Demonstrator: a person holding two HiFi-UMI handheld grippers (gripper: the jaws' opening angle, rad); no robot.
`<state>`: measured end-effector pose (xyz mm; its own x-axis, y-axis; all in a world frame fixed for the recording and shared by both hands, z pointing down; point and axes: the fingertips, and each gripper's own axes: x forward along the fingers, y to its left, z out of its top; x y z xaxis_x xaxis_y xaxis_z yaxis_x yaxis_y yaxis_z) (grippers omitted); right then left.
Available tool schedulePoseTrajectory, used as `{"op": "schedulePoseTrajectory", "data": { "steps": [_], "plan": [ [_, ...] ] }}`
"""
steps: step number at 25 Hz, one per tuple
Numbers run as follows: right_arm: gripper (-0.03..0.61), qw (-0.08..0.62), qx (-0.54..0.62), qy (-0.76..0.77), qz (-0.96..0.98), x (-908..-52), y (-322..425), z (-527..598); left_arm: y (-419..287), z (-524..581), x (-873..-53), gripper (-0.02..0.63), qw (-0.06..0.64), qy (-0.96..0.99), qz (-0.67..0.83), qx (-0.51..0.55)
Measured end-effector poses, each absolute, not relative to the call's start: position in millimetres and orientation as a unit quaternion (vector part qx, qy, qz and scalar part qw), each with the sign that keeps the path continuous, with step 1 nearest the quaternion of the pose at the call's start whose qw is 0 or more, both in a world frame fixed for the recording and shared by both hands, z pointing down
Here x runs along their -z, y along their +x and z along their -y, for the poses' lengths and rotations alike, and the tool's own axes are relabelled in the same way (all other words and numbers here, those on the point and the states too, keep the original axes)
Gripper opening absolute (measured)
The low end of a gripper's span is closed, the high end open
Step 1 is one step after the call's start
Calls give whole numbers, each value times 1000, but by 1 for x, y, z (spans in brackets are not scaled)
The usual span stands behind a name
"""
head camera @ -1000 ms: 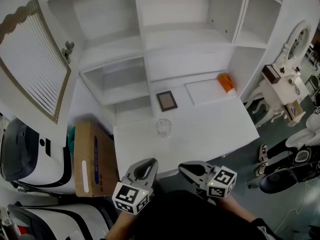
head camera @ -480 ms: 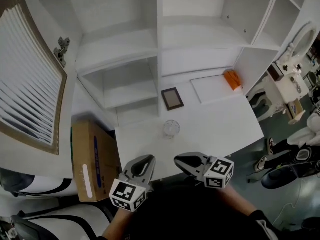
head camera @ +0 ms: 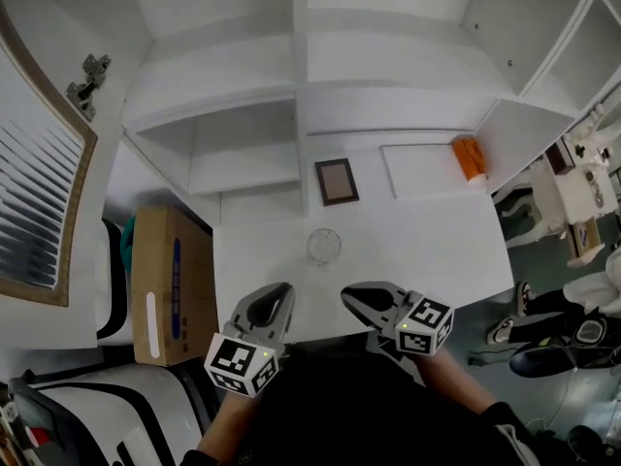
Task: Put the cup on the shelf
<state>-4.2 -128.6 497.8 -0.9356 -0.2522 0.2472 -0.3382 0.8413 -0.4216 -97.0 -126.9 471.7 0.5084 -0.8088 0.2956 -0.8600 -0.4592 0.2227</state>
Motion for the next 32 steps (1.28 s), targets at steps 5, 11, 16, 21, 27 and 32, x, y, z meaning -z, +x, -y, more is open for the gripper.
{"op": "schedulePoseTrajectory", "data": {
  "steps": [5,11,16,21,27,32],
  "plan": [
    [18,105,-249,161,949,-521,12,144,-74,138,-484,29,187,852,483,-74],
    [18,129,-265,154,943,-545,12,160,-62,155,-503,29,186,858,472,-82],
    [18,143,-276,145,939,-557,4,171,-68,166,-517,29,197,852,478,-77],
    [18,166,-272,135,938,-572,-4,179,-75,169,-540,29,212,846,483,-81],
    [18,193,-283,132,930,-603,-7,179,-78,166,-569,29,241,836,487,-78],
    [20,203,-286,145,925,-628,-9,187,-72,163,-587,29,250,837,479,-86]
  ]
}}
